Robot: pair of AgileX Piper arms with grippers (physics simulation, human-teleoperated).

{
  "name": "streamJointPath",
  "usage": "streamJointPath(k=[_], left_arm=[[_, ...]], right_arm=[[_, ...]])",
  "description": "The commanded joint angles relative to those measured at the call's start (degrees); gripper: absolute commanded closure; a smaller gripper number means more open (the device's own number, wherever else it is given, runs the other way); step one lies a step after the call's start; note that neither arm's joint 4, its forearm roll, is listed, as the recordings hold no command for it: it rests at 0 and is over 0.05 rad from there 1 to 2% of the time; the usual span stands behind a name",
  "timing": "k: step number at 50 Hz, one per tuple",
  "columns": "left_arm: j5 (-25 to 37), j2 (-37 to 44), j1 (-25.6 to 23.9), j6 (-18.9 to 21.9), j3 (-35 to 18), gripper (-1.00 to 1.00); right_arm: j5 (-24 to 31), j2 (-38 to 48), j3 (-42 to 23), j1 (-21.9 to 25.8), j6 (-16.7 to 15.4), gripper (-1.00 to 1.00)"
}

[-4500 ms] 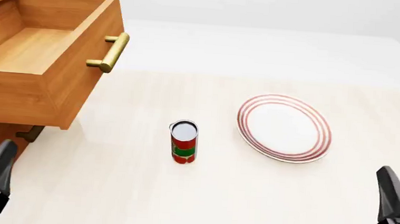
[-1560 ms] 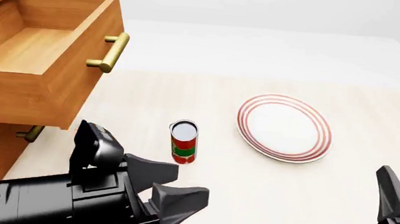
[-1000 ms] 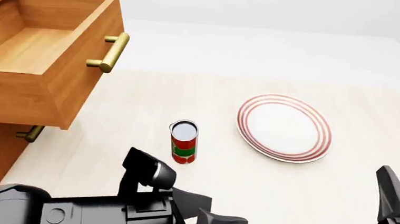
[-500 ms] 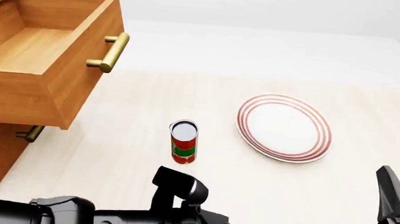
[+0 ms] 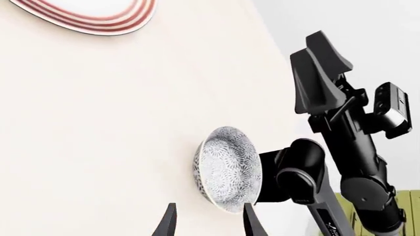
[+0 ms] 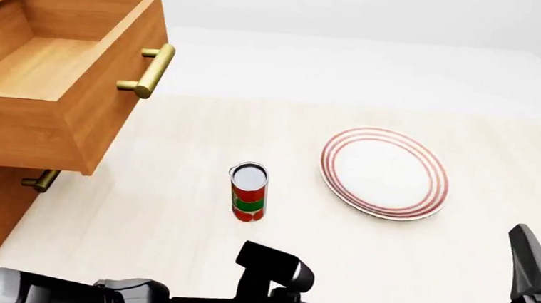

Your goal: Put the bowl in the top drawer of the cabinet.

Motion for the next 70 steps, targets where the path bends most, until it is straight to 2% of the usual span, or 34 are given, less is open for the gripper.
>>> streamJointPath(k=[1, 40, 70], left_arm=[[-0.5, 2.4, -0.7, -0.6, -1.5, -1.0], [-6.4, 11.2, -1.5, -4.8, -3.5, -1.0], [-7.6, 16.9, -2.0, -5.8, -6.4, -1.0]], right_arm=[[0.0, 0.0, 0.0, 0.0, 0.0, -1.0], [0.0, 0.0, 0.0, 0.0, 0.0, -1.0], [0.0, 0.0, 0.0, 0.0, 0.0, -1.0]])
